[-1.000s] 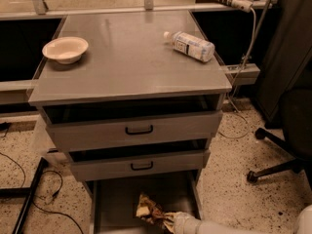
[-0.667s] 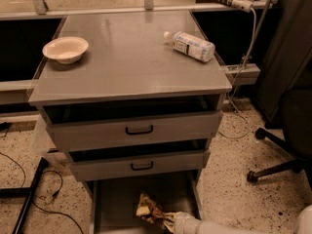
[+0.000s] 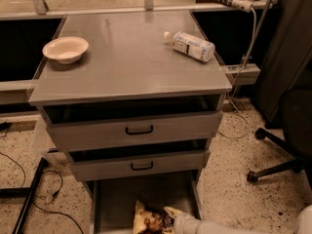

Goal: Place brown chip bag into bottom drawer

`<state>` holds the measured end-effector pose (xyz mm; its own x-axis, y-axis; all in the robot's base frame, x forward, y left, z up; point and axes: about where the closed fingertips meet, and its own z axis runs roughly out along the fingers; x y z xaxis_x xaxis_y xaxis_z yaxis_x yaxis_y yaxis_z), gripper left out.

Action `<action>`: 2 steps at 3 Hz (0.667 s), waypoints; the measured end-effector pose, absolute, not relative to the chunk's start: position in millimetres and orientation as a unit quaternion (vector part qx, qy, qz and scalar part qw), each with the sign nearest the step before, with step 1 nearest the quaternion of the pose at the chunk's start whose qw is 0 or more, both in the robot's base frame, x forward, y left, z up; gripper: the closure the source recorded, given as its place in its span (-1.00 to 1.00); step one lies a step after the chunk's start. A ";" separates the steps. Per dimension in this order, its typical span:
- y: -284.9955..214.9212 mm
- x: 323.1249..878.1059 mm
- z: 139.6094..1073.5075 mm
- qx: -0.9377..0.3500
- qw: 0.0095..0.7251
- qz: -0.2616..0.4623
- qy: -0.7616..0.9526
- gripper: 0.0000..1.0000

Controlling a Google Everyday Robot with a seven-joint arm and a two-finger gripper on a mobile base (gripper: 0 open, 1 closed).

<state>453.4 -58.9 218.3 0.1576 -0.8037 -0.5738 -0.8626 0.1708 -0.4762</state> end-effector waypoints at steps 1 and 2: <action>-58.9 453.4 218.2 -0.643 0.407 0.036 0.648 -1.00; -58.9 453.4 218.2 -0.643 0.407 0.036 0.648 -1.00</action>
Offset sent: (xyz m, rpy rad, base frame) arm 0.0000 0.0000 0.0000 0.0000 0.0000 0.0000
